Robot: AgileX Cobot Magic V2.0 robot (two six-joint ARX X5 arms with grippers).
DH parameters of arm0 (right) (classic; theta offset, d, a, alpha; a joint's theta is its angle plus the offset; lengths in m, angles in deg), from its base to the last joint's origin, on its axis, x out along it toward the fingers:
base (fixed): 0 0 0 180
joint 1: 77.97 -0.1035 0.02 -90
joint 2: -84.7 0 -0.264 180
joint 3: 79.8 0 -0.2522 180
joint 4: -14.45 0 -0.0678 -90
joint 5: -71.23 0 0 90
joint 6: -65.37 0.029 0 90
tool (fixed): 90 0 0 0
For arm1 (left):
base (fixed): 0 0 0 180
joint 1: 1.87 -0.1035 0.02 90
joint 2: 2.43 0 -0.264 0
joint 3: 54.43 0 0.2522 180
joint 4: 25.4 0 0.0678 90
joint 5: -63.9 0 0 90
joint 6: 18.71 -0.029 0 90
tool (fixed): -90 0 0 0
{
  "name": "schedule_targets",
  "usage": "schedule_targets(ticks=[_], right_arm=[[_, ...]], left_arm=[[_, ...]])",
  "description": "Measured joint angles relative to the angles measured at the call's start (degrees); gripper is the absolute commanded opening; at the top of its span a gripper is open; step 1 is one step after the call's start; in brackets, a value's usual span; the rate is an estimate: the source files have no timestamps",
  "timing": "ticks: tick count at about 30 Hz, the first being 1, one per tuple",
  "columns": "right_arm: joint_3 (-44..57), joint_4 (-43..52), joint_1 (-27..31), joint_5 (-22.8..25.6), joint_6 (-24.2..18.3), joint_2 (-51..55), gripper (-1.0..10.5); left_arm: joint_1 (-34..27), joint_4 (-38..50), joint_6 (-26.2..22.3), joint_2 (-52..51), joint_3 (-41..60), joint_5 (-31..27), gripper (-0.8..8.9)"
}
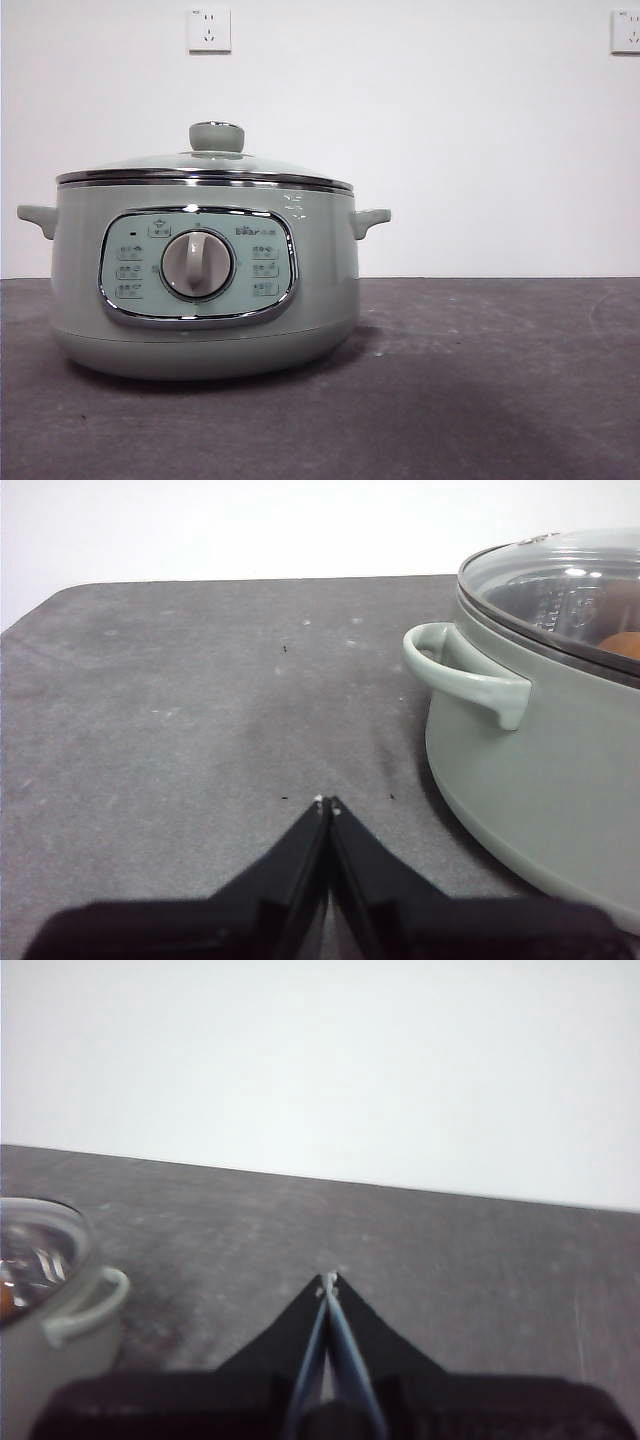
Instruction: Pick up the potato,open the lid,put the potato in the pot,close the lid
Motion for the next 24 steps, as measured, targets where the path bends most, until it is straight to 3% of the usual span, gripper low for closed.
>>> schedule_targets(ticks=[9, 24], right_arm=[[18.2, 5.6, 0.6, -0.1, 4.6, 12.9, 0.0], [24.3, 1.7, -0.2, 0.0, 7.6, 16.4, 0.0]], left_arm=[[0.0, 0.0, 0.0, 0.0, 0.0, 0.0, -0.03], [0.0, 0.0, 0.0, 0.0, 0.0, 0.1, -0.03]])
